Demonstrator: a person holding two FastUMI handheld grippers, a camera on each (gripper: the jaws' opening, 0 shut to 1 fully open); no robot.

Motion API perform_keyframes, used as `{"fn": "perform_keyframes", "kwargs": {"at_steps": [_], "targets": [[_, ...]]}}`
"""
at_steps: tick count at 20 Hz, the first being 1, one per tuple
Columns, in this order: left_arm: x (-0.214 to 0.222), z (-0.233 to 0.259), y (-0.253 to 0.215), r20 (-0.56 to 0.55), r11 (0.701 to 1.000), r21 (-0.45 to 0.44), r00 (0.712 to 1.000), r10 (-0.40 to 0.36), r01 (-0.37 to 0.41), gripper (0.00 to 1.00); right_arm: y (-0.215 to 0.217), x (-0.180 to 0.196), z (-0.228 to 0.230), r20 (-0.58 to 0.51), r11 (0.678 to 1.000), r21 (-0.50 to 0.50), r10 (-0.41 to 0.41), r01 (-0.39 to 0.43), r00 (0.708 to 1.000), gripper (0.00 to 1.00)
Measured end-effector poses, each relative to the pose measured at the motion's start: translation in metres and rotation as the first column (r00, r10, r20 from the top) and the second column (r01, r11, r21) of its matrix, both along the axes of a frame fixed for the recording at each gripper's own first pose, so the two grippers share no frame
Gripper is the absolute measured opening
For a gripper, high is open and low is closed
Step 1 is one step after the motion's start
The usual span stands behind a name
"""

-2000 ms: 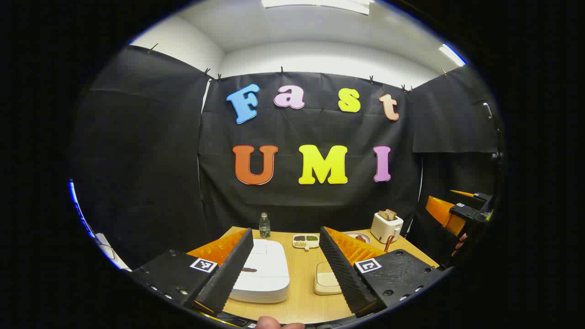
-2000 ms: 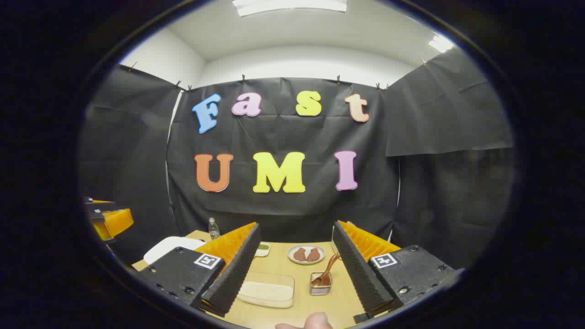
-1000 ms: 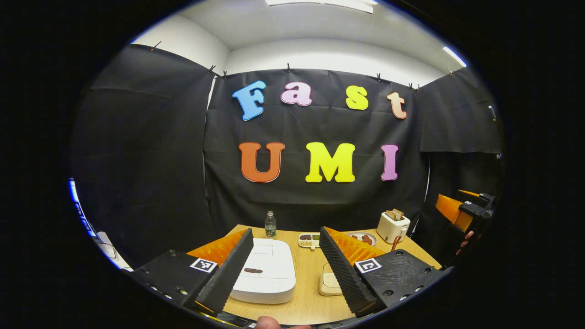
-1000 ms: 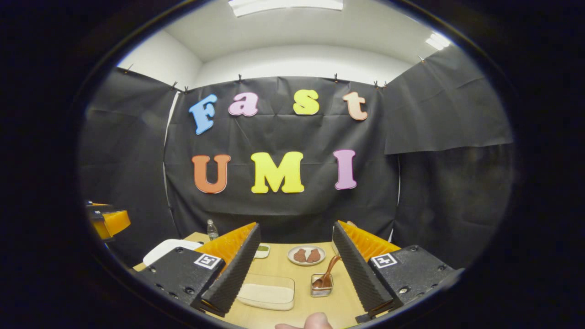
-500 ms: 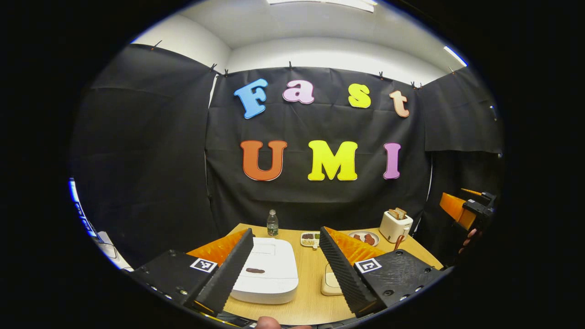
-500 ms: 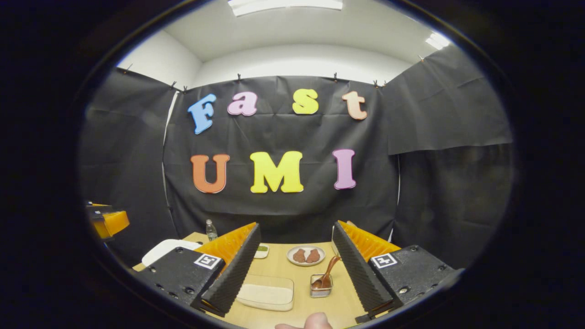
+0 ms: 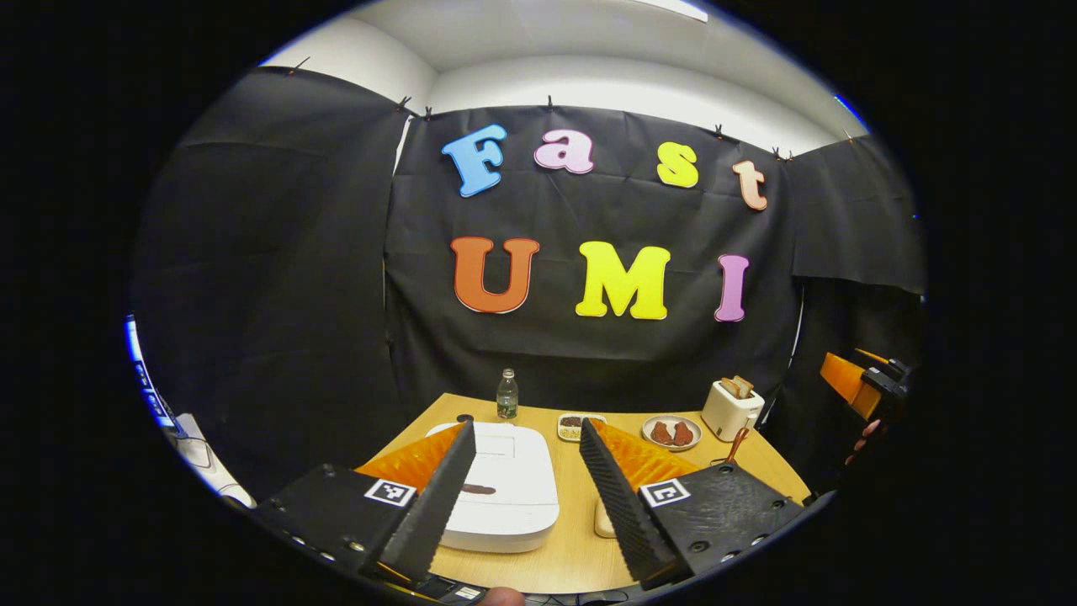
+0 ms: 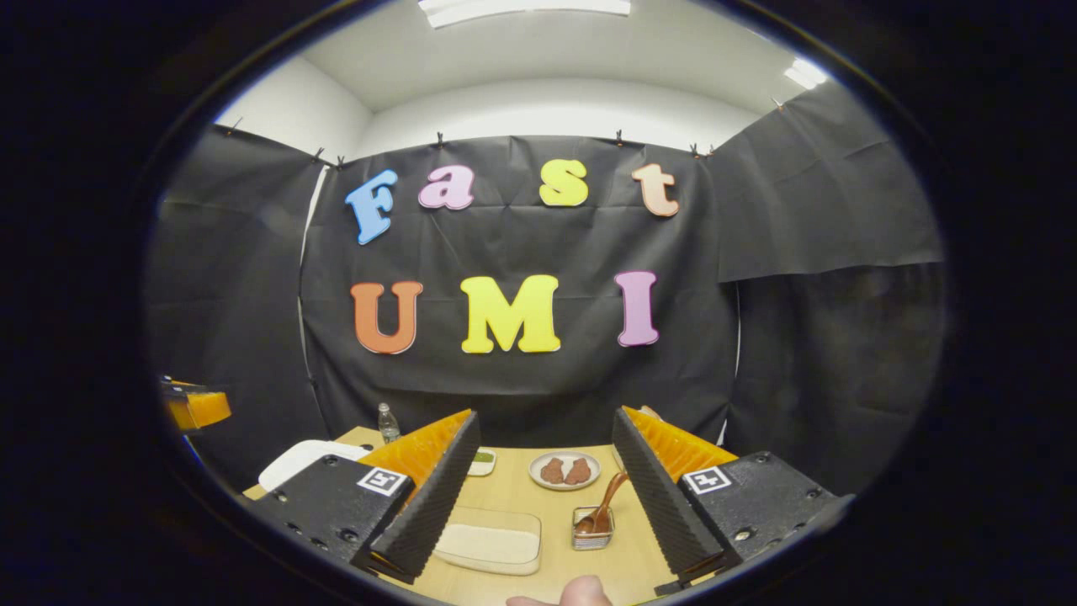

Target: Close the left gripper, press the button to open the rice cooker; take a wooden spoon from the chopstick holder with the right hand, scoop a spoonful of rice and pour it into the rice cooker, then put the wooden spoon back into the chopstick holder.

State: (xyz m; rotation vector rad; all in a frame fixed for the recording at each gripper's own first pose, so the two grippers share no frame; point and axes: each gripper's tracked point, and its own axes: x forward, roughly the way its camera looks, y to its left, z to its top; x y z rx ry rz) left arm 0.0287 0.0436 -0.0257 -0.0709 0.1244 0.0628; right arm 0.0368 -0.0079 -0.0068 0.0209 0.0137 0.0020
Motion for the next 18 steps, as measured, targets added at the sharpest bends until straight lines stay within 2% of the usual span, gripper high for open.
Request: {"fn": "perform_keyframes", "kwargs": {"at_steps": [1, 2, 3, 4, 5, 6, 7, 8, 12, 13, 14, 18], "targets": [[0.003, -0.003, 0.002, -0.017, 1.0, -0.011, 1.0, -0.003, 0.002, 0.67, -0.002, 0.002, 0.0, 0.001, 1.0, 0.002, -0.002, 0.002, 1.0, 1.0], [0.004, -0.008, 0.005, -0.037, 1.0, -0.021, 0.999, -0.004, 0.003, 0.58, -0.003, 0.005, -0.001, -0.001, 1.0, 0.005, -0.003, 0.003, 1.0, 1.0], [0.007, -0.013, 0.006, -0.055, 1.0, -0.031, 0.998, -0.007, 0.005, 0.63, -0.005, 0.007, -0.002, -0.005, 1.0, 0.006, -0.002, 0.002, 1.0, 1.0], [0.01, -0.017, 0.008, -0.076, 0.999, -0.04, 0.997, -0.005, 0.002, 0.49, -0.007, 0.01, -0.004, -0.008, 1.0, 0.008, -0.004, 0.004, 1.0, 1.0], [0.015, -0.022, 0.013, -0.094, 0.999, -0.049, 0.996, 0.002, -0.007, 0.41, -0.008, 0.012, -0.004, -0.01, 1.0, 0.01, -0.005, 0.006, 1.0, 1.0], [0.019, -0.026, 0.017, -0.112, 0.998, -0.053, 0.994, 0.011, -0.017, 0.23, -0.01, 0.015, -0.006, -0.012, 1.0, 0.013, -0.008, 0.008, 1.0, 1.0], [0.024, -0.03, 0.021, -0.131, 0.998, -0.057, 0.991, 0.017, -0.025, 0.14, -0.012, 0.018, -0.007, -0.015, 1.0, 0.015, -0.009, 0.009, 1.0, 1.0], [0.028, -0.037, 0.019, -0.152, 0.998, -0.069, 0.988, -0.003, -0.007, 0.01, -0.014, 0.021, -0.009, -0.018, 1.0, 0.014, -0.011, 0.011, 1.0, 0.99], [0.051, -0.073, 0.031, -0.251, 0.995, -0.098, 0.968, -0.011, -0.014, 0.01, -0.022, 0.034, -0.015, -0.032, 1.0, 0.014, -0.02, 0.021, 0.999, 1.0], [0.087, -0.105, 0.034, -0.267, 0.992, -0.125, 0.964, -0.016, -0.018, 0.01, -0.025, 0.038, -0.016, -0.035, 1.0, 0.015, -0.023, 0.024, 0.999, 1.0], [0.065, -0.094, 0.033, -0.306, 0.988, -0.151, 0.952, -0.025, -0.023, 0.0, -0.028, 0.042, -0.018, -0.04, 1.0, 0.014, -0.026, 0.026, 0.999, 1.0], [0.08, -0.14, 0.054, -0.425, 0.983, -0.175, 0.905, -0.019, -0.062, 0.0, -0.04, 0.055, -0.026, -0.06, 0.999, 0.01, -0.046, 0.047, 0.997, 1.0]]}}
